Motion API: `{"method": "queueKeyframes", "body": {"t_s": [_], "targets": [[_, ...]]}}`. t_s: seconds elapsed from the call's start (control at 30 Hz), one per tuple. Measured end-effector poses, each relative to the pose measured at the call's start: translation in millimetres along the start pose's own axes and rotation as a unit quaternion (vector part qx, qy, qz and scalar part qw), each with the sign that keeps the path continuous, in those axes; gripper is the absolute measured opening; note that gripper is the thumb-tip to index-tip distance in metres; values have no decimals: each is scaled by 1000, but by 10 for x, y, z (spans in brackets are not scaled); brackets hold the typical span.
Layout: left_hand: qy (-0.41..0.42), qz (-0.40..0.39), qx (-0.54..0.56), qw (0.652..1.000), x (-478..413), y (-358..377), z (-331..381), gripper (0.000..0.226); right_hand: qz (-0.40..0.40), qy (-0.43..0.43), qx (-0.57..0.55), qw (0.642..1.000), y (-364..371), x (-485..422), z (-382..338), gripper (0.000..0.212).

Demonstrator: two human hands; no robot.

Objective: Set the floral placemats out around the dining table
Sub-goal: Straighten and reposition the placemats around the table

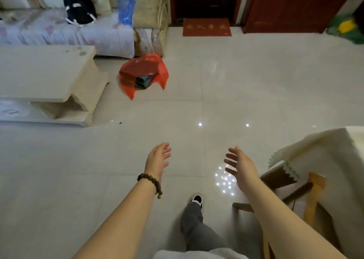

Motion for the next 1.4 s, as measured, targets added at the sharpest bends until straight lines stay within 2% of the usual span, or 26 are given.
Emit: {"method": "queueKeyframes", "body": {"t_s": [0.3,0.7,0.93,1.13,1.4], "targets": [[12,-77,-64,995,-1104,1603,1155,23,60,-2,-64,996,-333,-1207,-1159,31],[-5,-196,-158,968,-2261,3719,1694,25,176,25,-144,973,-1189,-2508,-1821,31],[-14,-262,-204,943,-3115,5105,2272,28,233,8,-181,956,-1543,-3563,-2739,33],[13,-324,-253,912,-3489,6438,2831,27,301,0,-248,921,-2013,-4145,-3470,33],[11,-413,-314,855,-3450,8005,2707,25,400,13,-301,865,-2950,-4489,-3512,33]]}}
Point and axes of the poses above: each hand's wrist, its own x-axis away from the middle knuckle, its own y-axis out of the palm, z = x × y, the point moved 8 cm from there along -x, towards the middle knuckle, and after that the axes turned 2 degrees about -y, right-handed, at the moved point
